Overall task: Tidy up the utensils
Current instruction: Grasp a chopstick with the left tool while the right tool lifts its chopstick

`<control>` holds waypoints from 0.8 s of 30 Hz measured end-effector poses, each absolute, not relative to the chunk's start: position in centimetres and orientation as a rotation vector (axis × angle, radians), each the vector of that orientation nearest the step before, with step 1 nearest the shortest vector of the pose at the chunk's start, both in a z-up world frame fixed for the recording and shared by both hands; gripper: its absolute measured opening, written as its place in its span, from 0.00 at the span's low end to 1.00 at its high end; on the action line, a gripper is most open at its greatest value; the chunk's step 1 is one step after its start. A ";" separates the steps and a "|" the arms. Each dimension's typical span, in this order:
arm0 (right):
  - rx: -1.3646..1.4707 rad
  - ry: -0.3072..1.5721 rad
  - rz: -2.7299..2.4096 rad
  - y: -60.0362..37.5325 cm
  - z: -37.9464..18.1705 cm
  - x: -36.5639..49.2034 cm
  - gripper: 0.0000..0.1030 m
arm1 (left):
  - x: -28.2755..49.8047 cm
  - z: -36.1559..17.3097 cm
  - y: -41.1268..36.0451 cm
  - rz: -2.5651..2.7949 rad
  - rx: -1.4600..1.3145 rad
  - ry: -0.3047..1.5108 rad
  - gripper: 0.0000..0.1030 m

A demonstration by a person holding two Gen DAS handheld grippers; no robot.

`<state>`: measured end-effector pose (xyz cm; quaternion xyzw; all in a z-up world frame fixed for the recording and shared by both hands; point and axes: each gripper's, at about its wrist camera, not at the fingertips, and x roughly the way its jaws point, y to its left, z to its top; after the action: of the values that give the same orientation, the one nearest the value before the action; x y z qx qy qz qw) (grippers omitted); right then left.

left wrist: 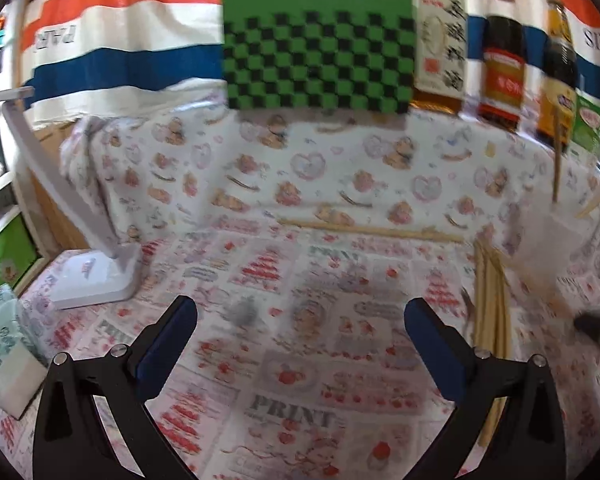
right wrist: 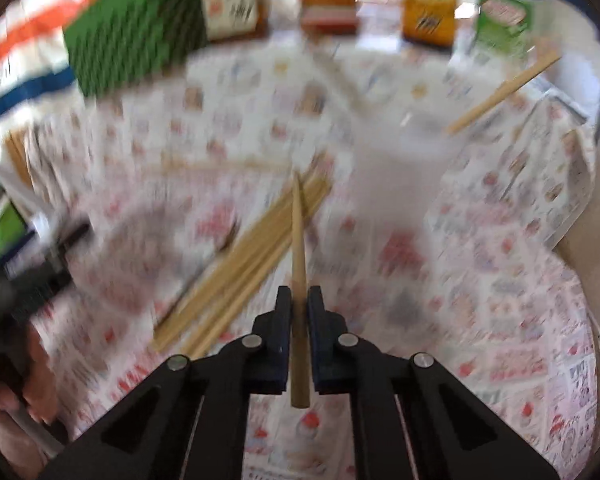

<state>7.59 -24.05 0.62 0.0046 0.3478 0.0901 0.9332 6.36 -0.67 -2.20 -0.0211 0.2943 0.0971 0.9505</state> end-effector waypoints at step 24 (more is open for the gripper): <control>0.217 0.331 0.249 -28.4 5.6 3.5 0.07 | 7.5 -3.5 -6.0 -0.221 -0.121 0.802 0.24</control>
<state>3.48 -28.38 5.58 0.1076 0.1638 0.1234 0.9728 7.49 -5.96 -3.48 -0.0586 0.3892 -0.1074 0.9130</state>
